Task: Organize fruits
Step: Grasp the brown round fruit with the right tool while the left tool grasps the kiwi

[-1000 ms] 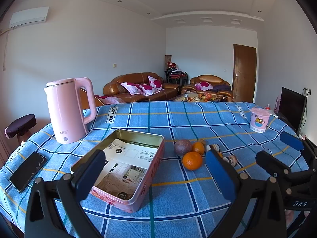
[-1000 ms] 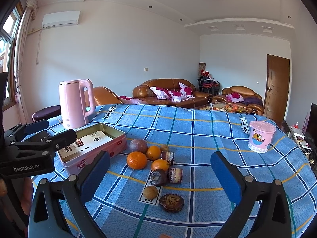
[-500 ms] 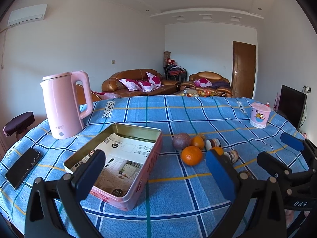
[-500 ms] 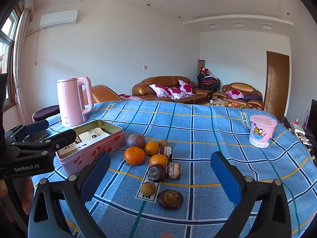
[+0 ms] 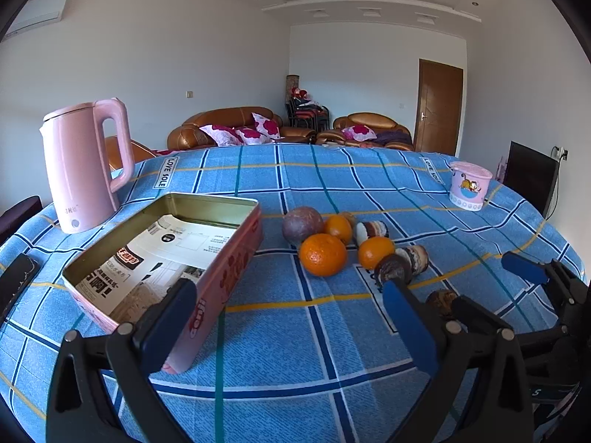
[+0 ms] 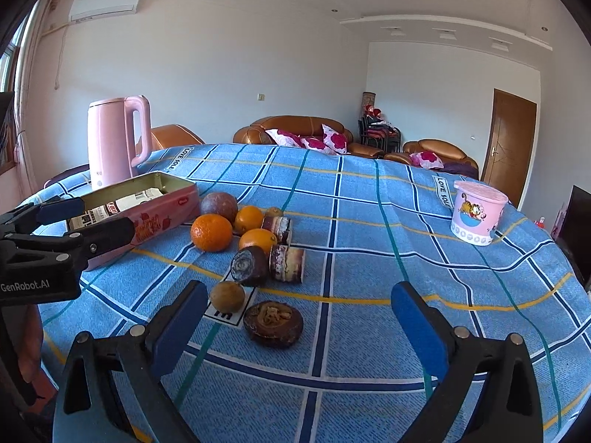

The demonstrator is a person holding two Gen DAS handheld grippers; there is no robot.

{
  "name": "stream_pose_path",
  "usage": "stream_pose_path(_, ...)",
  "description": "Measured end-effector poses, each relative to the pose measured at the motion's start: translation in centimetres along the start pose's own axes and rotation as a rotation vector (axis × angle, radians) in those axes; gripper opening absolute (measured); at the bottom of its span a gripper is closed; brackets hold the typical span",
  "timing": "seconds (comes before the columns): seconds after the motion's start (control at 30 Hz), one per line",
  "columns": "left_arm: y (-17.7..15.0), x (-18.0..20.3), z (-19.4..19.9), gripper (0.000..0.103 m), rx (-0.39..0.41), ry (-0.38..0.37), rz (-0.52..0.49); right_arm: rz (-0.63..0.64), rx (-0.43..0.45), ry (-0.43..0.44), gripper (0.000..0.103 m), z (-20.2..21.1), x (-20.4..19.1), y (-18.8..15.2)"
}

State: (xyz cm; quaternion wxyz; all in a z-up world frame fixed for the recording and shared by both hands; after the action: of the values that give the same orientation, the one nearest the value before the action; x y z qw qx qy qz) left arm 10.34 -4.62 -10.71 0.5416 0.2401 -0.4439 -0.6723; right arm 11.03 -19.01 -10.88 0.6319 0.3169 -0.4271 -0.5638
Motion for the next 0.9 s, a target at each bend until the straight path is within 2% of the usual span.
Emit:
stream_pose_path(0.1,-0.1,0.1,-0.4,0.102,-0.003,-0.008,0.003,0.013,-0.044,0.035,0.083,-0.8,-0.6,-0.6)
stream_pose_path(0.17,-0.1,0.3,-0.6,0.099,-0.005,-0.018,0.003,0.019,-0.082,0.047,0.076,-1.4,-0.8,-1.0)
stream_pose_path(0.2,-0.1,0.4,-0.7,0.098,-0.011,-0.025,0.005,0.022,-0.093,0.053,0.068,-1.6,-1.0,-1.1)
stream_pose_path(0.27,0.0,0.7,-0.9,0.098,-0.017,-0.041,0.007,0.033,-0.128,0.066,0.066,-2.1,-1.3,-1.3)
stream_pose_path(0.4,0.0,1.7,-1.4,0.096,-0.028,-0.059,-0.017,0.040,-0.201,0.125,0.055,-3.1,-1.9,-2.0)
stream_pose_path(0.47,-0.2,2.0,-1.9,0.092,-0.044,-0.066,-0.032,0.050,-0.211,0.142,0.052,-3.0,-2.1,-2.3)
stream_pose_path(0.53,-0.4,2.3,-2.4,0.089,-0.068,-0.080,-0.039,0.049,-0.204,0.153,0.043,-2.9,-2.3,-2.4)
stream_pose_path(0.63,-0.5,2.9,-3.0,0.085,-0.088,-0.096,-0.053,0.007,-0.186,0.153,0.043,-2.6,-1.6,-2.1)
stream_pose_path(0.7,-0.5,3.5,-3.5,0.074,-0.108,-0.113,-0.060,-0.014,-0.175,0.131,0.043,-2.6,-0.8,-1.9)
stream_pose_path(0.77,-0.7,4.2,-4.1,0.070,-0.132,-0.140,-0.061,-0.023,-0.168,0.094,0.043,-2.8,0.2,-1.8)
stream_pose_path(0.9,-1.2,5.7,-5.3,0.069,-0.177,-0.179,-0.075,-0.067,-0.169,0.059,0.043,-3.2,2.0,-1.7)
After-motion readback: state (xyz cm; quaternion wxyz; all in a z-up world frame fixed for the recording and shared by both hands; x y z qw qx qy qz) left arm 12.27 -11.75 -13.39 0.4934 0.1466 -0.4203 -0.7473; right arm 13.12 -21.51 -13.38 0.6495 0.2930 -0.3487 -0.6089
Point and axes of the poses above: each gripper's, at about its wrist camera, not at the fingertips, and z roughly against the way its jaws point, x to its right, y to its top, the point moved 9 cm from there along -z, roughly the way its jaws point, and after that the axes turned 15 degrees about -y, right-handed, at the moved point
